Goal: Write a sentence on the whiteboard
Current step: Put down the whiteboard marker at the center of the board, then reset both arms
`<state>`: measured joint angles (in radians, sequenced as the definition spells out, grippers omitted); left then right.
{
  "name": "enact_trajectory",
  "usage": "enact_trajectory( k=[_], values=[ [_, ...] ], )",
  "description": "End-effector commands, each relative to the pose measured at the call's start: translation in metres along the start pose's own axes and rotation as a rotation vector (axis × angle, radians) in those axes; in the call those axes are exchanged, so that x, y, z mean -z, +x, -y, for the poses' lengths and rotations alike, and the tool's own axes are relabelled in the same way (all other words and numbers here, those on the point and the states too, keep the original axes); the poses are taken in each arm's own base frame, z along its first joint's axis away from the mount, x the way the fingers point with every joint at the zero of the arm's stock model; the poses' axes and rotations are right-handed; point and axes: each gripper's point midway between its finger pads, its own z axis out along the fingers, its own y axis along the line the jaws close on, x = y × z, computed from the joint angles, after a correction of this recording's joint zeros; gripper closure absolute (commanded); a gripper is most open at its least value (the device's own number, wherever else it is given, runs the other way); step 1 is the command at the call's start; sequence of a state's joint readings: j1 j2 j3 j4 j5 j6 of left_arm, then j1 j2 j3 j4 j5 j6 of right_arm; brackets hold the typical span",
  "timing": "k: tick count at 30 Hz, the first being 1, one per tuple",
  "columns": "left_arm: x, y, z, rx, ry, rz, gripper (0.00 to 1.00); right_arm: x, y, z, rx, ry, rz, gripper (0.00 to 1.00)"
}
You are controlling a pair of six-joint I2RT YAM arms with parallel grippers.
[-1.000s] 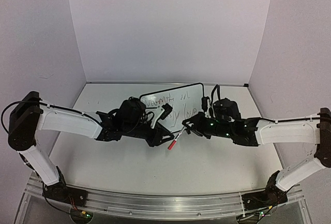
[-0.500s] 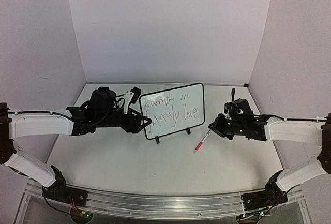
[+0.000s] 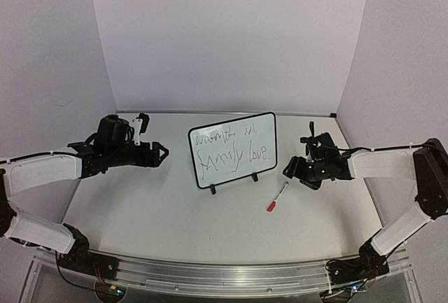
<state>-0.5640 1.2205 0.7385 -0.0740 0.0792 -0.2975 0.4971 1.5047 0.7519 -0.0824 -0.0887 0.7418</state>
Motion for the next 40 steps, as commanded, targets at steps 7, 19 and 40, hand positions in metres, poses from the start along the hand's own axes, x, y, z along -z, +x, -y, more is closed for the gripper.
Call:
enact_trajectory(
  k=[7,19,40],
  values=[
    [0.02,-0.022,-0.121,0.246,-0.33,0.129,0.1,0.04,-0.07,0.037,0.133,0.141,0.177,0.05],
    [0.133,-0.069,-0.168,0.115,-0.659,0.593,0.01,0.159,-0.125,0.061,0.293,0.21,0.657,0.03],
    [0.106,-0.011,-0.184,0.042,-0.679,0.499,0.0,0.167,-0.082,0.113,0.267,0.269,0.843,0.02]
  ],
)
